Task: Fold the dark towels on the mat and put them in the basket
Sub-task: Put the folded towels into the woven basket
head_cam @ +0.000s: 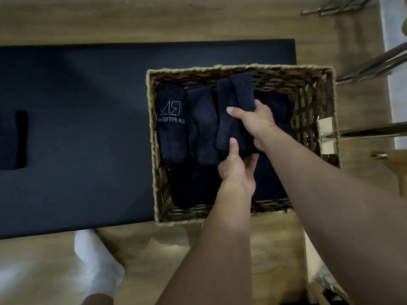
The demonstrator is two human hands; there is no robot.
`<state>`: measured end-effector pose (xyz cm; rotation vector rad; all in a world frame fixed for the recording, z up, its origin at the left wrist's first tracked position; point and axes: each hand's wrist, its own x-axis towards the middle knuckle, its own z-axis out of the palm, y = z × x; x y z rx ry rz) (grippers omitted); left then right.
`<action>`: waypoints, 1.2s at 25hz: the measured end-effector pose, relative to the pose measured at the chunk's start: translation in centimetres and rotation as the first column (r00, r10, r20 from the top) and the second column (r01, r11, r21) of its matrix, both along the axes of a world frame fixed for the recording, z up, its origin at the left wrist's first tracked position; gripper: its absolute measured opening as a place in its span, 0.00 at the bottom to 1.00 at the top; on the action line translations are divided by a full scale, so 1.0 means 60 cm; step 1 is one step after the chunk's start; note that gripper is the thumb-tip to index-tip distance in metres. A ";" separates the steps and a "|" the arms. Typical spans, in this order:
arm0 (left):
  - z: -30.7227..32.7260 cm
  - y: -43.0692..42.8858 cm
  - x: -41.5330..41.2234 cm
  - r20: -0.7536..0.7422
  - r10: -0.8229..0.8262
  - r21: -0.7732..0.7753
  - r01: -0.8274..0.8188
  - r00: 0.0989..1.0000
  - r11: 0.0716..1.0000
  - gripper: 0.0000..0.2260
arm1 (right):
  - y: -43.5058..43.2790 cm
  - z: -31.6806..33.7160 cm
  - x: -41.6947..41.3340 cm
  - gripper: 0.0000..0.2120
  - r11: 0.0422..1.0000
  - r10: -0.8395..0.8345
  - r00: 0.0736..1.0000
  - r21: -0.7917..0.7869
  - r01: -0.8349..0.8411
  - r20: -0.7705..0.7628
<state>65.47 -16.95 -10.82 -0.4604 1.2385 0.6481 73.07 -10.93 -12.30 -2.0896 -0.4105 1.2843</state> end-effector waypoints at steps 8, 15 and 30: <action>-0.054 0.036 -0.025 -0.042 -0.273 -0.123 0.266 0.961 0.956 0.19 | 0.020 -0.099 -0.035 0.25 0.985 0.148 0.940 -0.127 -0.113 0.306; 0.045 0.099 -0.135 -0.007 -0.468 0.074 0.467 0.884 0.881 0.08 | 0.050 0.001 -0.111 0.34 0.961 0.269 0.755 -0.223 -0.165 0.599; 0.004 0.220 -0.867 -0.583 -0.045 0.130 0.147 0.811 0.981 0.08 | 0.177 0.017 -0.825 0.24 0.865 0.483 0.868 0.090 -0.493 0.116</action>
